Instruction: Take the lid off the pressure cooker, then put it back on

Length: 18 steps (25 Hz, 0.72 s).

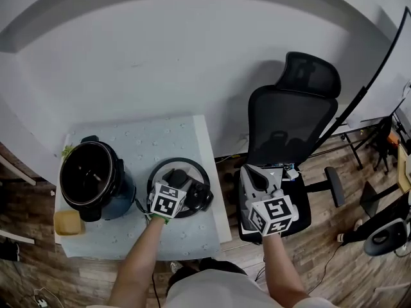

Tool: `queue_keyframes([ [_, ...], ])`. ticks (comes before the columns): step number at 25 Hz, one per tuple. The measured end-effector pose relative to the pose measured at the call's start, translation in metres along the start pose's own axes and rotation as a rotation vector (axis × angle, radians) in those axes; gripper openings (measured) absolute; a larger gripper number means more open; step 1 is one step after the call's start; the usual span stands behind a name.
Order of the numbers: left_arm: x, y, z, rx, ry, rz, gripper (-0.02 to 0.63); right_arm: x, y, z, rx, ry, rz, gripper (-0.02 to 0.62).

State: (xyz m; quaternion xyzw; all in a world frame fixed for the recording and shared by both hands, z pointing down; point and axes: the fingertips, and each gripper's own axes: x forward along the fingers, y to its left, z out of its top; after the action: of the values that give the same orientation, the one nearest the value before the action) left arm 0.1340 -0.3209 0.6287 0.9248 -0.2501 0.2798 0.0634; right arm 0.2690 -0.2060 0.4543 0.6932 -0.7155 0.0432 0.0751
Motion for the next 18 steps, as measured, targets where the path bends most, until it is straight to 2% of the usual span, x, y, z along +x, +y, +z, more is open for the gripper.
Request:
queue_keyframes([
  [5, 0.006, -0.003, -0.002, 0.005, -0.013, -0.008, 0.285, 0.002, -0.003, -0.003, 0.004, 0.009, -0.001, 0.0],
  [18, 0.01, -0.008, -0.007, 0.044, 0.019, -0.022, 0.287, 0.012, 0.0, -0.002, 0.014, -0.002, 0.012, 0.0],
])
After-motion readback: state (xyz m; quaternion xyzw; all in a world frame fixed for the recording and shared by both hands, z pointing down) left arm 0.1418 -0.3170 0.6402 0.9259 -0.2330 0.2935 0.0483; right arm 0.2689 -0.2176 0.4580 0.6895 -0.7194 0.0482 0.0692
